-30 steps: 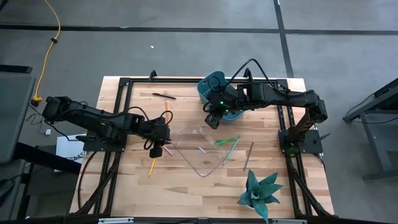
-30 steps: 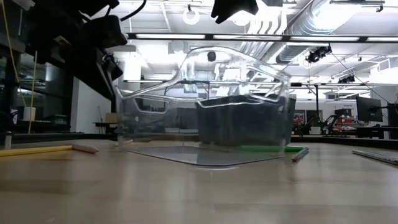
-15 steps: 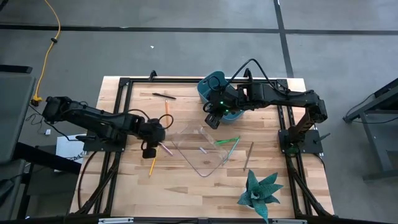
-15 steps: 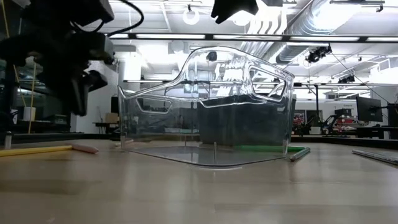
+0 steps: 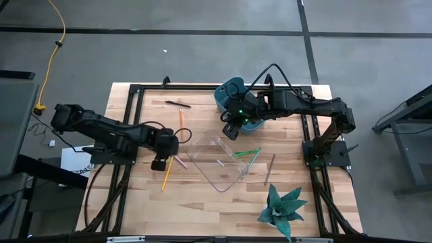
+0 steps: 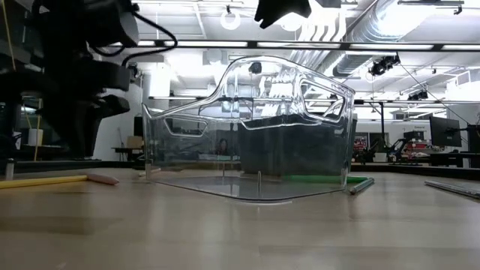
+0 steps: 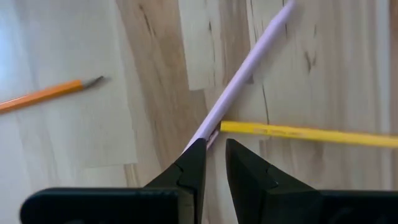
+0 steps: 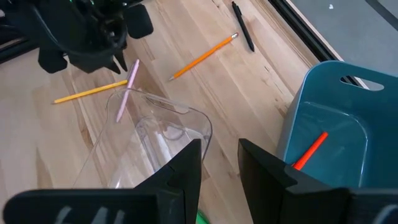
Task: Sort pens & pencils
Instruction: Put the pink pen into the blue bin
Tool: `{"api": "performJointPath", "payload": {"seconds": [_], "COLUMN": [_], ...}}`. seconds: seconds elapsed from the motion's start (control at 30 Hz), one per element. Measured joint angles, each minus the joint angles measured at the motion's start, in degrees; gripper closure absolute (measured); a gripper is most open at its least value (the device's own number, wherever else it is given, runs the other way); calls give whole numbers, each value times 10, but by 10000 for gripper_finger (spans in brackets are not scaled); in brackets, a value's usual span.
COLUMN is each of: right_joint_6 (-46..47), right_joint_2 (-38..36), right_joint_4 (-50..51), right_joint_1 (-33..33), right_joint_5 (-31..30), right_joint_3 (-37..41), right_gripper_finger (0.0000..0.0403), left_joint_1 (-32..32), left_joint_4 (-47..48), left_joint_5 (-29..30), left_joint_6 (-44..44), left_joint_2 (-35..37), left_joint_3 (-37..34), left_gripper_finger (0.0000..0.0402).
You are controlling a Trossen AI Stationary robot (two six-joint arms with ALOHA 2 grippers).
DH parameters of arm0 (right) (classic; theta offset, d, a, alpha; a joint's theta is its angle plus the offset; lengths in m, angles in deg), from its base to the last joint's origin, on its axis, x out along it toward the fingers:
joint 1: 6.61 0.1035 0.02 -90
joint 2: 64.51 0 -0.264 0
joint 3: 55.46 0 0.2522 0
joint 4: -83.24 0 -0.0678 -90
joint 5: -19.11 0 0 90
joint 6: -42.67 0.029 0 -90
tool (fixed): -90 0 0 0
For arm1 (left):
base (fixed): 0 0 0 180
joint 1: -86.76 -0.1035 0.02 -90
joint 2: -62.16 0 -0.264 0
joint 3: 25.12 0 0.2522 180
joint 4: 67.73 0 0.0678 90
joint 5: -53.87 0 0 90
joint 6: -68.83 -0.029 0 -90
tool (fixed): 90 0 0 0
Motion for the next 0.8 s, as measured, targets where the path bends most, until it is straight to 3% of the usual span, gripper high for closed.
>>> {"api": "performJointPath", "payload": {"seconds": [0.8], "right_joint_6": [0], "right_joint_2": [0], "right_joint_4": [1], "right_joint_1": [8], "right_joint_5": [0], "right_joint_3": [0], "right_gripper_finger": [306], "left_joint_1": [0], "left_joint_4": [-8], "left_joint_5": [3], "left_joint_6": [-111], "left_joint_2": [-16], "left_joint_3": [0], "left_gripper_finger": [350]}}
